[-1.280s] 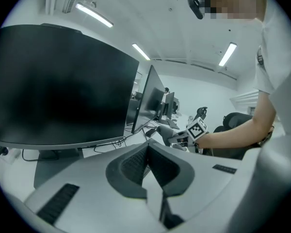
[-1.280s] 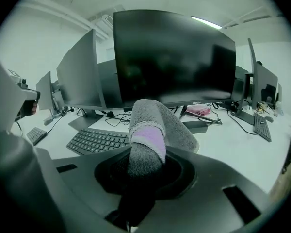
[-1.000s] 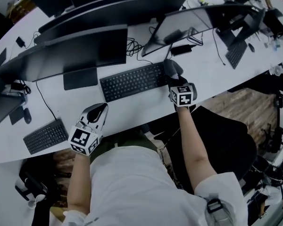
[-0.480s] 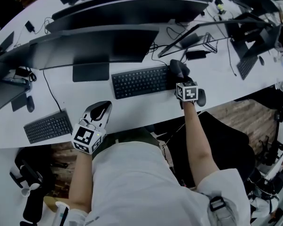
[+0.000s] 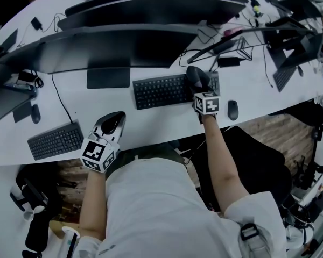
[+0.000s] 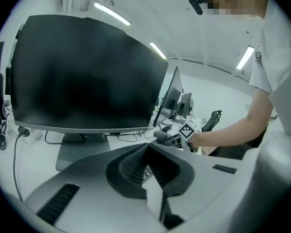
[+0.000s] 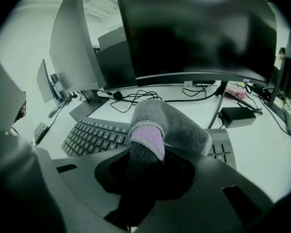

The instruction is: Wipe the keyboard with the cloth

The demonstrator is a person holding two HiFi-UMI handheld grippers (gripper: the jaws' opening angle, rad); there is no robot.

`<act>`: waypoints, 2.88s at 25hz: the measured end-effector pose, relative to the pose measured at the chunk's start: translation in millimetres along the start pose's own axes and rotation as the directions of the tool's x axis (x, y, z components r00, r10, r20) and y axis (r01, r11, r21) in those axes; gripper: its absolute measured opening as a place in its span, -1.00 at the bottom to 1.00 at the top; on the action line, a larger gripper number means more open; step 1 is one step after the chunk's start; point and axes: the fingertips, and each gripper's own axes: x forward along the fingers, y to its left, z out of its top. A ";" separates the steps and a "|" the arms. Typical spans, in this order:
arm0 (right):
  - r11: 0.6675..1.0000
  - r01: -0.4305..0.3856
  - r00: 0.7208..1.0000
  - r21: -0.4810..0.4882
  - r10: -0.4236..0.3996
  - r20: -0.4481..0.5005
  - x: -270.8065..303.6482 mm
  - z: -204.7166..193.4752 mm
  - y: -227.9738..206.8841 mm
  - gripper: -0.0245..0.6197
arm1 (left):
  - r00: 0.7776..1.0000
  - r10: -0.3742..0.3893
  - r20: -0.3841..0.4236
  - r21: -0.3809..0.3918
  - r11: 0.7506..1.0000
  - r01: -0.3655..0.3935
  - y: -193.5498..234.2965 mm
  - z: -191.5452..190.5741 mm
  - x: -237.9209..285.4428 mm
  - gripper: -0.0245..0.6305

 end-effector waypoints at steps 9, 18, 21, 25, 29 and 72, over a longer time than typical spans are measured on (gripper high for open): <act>0.996 -0.083 0.996 -0.021 0.083 -0.014 20.7 9.5 70.4 -0.64 | 1.000 0.012 0.010 -0.023 1.000 -0.012 12.5 -5.5 -13.2 -0.92; 0.983 -0.166 0.986 -0.072 0.165 -0.021 43.8 20.2 154.2 -0.64 | 1.000 -0.006 -0.006 -0.025 1.000 0.006 34.0 -16.7 -26.4 -0.92; 0.978 -0.190 0.982 -0.083 0.188 -0.027 51.3 23.7 183.7 -0.64 | 1.000 -0.029 -0.011 -0.028 0.999 0.028 42.9 -19.5 -29.2 -0.92; 0.973 -0.212 0.977 -0.091 0.209 -0.038 56.8 24.9 216.1 -0.64 | 0.997 -0.071 -0.020 -0.027 0.997 0.071 52.4 -22.3 -28.5 -0.92; 0.968 -0.232 0.973 -0.095 0.229 -0.044 62.8 26.4 244.6 -0.63 | 0.993 -0.110 -0.035 -0.022 0.994 0.109 62.0 -27.5 -24.7 -0.92; 0.995 -0.079 0.997 0.061 0.079 0.001 -7.8 -30.4 30.5 -0.64 | 0.989 -0.103 -0.110 0.012 0.994 0.105 -18.8 -33.4 25.9 -0.92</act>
